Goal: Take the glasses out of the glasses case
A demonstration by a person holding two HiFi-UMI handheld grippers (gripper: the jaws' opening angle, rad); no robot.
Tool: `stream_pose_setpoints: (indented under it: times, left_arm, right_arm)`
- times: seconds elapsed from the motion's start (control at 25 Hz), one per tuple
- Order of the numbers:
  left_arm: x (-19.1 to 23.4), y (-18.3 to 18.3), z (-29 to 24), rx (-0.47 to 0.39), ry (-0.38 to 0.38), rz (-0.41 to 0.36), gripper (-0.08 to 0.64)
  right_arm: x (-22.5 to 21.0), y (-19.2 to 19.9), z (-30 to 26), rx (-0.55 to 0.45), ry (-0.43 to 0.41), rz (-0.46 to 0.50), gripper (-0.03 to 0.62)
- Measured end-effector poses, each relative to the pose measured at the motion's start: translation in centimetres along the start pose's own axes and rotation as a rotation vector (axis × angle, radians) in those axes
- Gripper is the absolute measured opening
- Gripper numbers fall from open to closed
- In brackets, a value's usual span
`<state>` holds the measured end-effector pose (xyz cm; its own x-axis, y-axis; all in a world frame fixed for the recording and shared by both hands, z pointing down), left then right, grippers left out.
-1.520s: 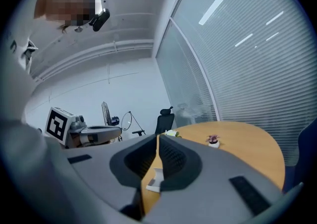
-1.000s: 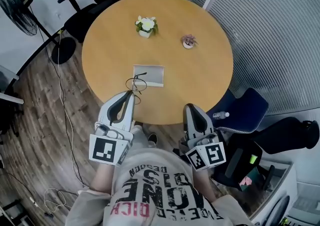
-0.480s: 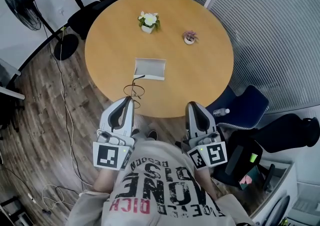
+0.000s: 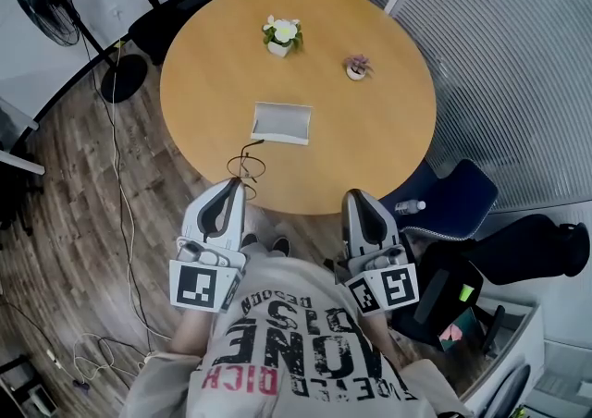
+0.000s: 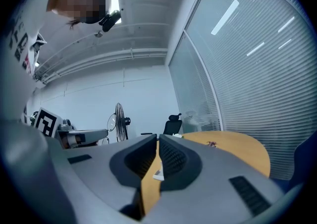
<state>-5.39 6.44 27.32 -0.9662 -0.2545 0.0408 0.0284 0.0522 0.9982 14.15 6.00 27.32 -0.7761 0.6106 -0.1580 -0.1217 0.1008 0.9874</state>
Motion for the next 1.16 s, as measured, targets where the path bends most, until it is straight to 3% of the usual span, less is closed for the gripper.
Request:
stream_pose_setpoints:
  times: [0.32, 0.76, 0.96, 1.16]
  left_arm:
    - [-0.3, -0.6, -0.2, -0.053, 0.009, -0.014, 0.018]
    - [-0.7, -0.4, -0.5, -0.050, 0.013, -0.012, 0.017]
    - [-0.8, 0.1, -0.6, -0.011, 0.020, 0.004, 0.018]
    - [-0.7, 0.5, -2.0, 0.012, 0.045, -0.034, 0.017]
  right_arm:
    - [0.0, 0.5, 0.1, 0.018, -0.013, 0.008, 0.025]
    - [-0.6, 0.6, 0.4, 0.013, -0.014, 0.004, 0.025]
    - [-0.7, 0.9, 0.2, 0.019, -0.008, -0.004, 0.025]
    - [-1.4, 1.1, -0.8, 0.021, -0.004, -0.006, 0.025]
Point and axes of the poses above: the fingertips, and each gripper's own axes: z backward along the fingers, x to its left, y out of its underside, the point moved 2 cm from there along z, backward along the fingers, and after that the axes turned 8 degrees about -y, right-handed, at the moved point
